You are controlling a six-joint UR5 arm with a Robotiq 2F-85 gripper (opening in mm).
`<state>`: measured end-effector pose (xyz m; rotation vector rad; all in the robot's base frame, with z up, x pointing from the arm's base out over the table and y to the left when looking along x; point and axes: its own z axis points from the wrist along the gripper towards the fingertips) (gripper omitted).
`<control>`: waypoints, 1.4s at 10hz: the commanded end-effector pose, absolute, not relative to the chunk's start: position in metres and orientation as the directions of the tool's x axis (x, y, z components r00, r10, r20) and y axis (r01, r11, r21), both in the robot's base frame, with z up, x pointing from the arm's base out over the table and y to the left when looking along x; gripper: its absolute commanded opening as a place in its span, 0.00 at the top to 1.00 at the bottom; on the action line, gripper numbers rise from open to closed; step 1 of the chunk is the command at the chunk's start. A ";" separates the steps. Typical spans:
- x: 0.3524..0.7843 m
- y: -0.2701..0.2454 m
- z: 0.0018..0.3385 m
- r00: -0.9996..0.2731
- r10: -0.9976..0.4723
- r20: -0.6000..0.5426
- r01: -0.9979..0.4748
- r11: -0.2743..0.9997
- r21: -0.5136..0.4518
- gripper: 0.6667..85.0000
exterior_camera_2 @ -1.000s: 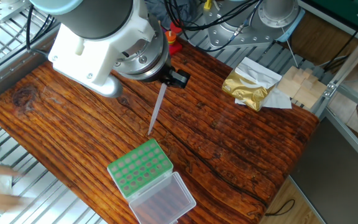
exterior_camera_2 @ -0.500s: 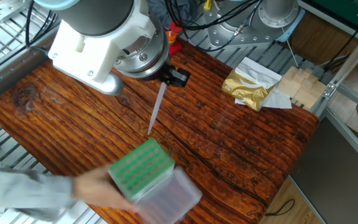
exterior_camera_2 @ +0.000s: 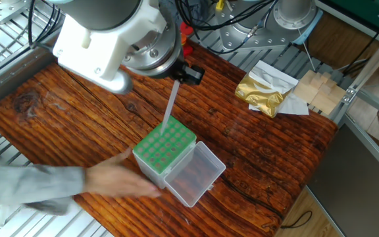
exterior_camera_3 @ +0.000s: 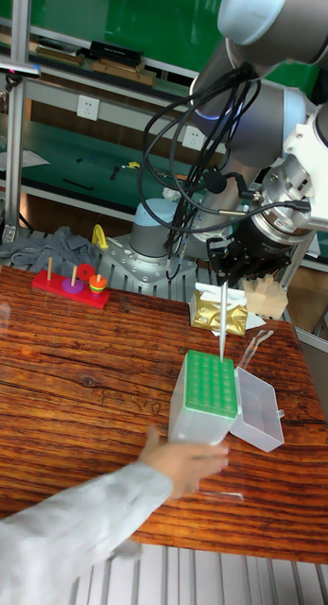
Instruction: Insert a large pipette tip into the holder for large pipette tips
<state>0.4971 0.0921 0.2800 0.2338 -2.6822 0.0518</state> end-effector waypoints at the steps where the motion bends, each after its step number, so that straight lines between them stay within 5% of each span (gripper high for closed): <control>1: 0.488 0.087 0.277 -0.890 -0.175 0.421 -0.187 0.982 0.012 1.00; 6: 0.477 0.102 0.271 -0.880 -0.200 0.430 -0.186 0.980 0.075 1.00; 14: 0.485 0.099 0.255 -0.895 -0.183 0.406 -0.178 0.983 0.051 1.00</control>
